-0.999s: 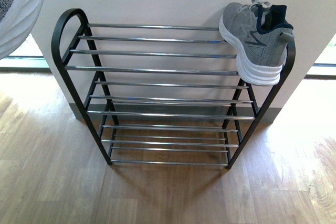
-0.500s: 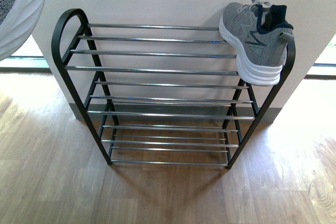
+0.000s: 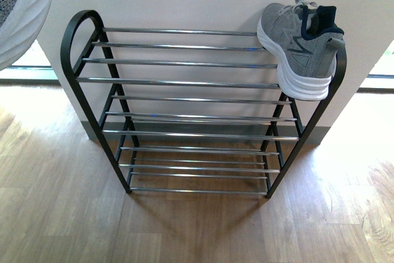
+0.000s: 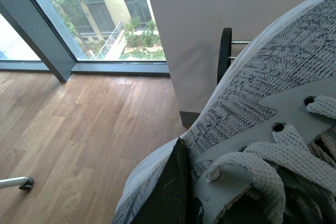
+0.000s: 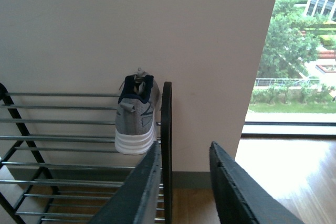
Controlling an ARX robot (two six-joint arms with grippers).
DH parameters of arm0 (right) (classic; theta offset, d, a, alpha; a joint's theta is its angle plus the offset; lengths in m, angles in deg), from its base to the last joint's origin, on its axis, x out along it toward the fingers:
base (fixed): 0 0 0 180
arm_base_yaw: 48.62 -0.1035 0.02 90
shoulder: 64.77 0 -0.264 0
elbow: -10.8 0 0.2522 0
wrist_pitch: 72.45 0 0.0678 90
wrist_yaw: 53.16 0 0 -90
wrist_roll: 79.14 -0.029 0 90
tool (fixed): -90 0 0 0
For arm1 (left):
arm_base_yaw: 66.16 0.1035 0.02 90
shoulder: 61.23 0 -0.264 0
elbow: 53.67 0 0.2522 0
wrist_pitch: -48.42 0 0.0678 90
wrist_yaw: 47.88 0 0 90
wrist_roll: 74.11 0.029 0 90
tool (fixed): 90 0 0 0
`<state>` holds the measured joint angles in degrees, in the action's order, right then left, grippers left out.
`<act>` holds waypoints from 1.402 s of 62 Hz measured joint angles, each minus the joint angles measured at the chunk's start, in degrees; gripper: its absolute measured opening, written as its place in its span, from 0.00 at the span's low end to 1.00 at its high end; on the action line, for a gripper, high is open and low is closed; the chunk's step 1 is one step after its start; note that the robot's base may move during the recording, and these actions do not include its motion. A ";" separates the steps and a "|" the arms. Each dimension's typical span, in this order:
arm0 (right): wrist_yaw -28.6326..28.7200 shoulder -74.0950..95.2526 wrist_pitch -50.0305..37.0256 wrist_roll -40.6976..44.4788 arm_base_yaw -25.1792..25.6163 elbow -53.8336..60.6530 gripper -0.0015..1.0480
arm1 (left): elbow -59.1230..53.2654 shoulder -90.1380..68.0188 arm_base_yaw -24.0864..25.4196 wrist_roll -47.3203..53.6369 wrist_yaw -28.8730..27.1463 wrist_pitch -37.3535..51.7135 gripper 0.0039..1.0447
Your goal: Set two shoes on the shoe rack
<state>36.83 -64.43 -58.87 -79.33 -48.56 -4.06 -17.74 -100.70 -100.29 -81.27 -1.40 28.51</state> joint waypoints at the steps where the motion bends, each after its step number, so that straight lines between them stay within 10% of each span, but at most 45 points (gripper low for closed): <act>1: 0.00 0.00 0.00 0.00 0.00 0.00 0.39 | 0.00 0.00 0.00 0.00 0.00 0.00 0.01; 10: 0.02 0.00 0.00 0.00 0.00 0.00 0.61 | 0.00 -0.02 -0.04 0.13 -0.39 0.07 0.01; 22: -0.02 -0.02 0.00 0.00 0.00 0.00 0.91 | 3.98 -3.74 -2.38 -3.52 -17.88 -5.40 0.01; 43: 0.02 -0.02 0.00 0.00 0.00 0.00 0.91 | 23.41 -33.00 6.67 -31.02 7.91 -4.07 0.01; 87: 0.00 -0.02 0.00 0.00 0.00 0.00 0.91 | 69.88 -81.64 4.04 -49.48 31.26 -13.40 0.01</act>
<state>36.83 -64.45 -58.87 -79.33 -48.56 -4.06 52.14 -182.33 -96.24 -130.75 29.85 15.11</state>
